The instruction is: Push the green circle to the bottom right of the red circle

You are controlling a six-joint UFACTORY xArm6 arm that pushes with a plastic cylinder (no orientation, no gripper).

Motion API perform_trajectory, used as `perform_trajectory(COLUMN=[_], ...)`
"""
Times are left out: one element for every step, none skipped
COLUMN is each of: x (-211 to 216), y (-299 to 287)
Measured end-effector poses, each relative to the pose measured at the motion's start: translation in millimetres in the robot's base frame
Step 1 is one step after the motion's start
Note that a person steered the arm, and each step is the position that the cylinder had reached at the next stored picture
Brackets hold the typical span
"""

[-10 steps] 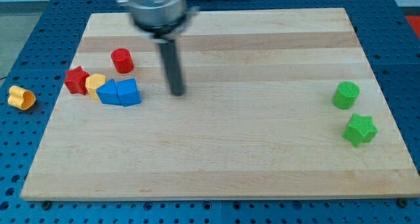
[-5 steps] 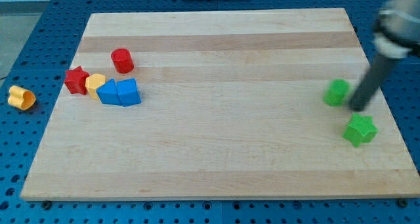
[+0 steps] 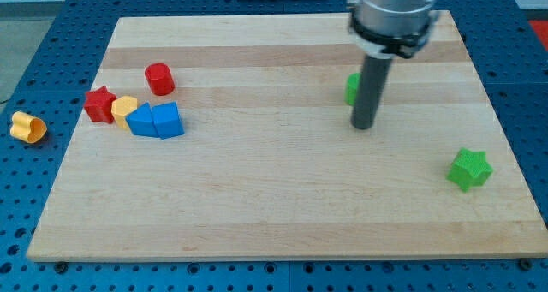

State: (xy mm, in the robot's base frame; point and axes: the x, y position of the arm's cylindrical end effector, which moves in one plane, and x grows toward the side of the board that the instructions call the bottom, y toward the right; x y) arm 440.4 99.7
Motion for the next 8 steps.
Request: perform_trajectory(x=[10, -37, -47, -47, -47, -93, -114, -123], y=[119, 131, 44, -69, -2, 5, -64, -142])
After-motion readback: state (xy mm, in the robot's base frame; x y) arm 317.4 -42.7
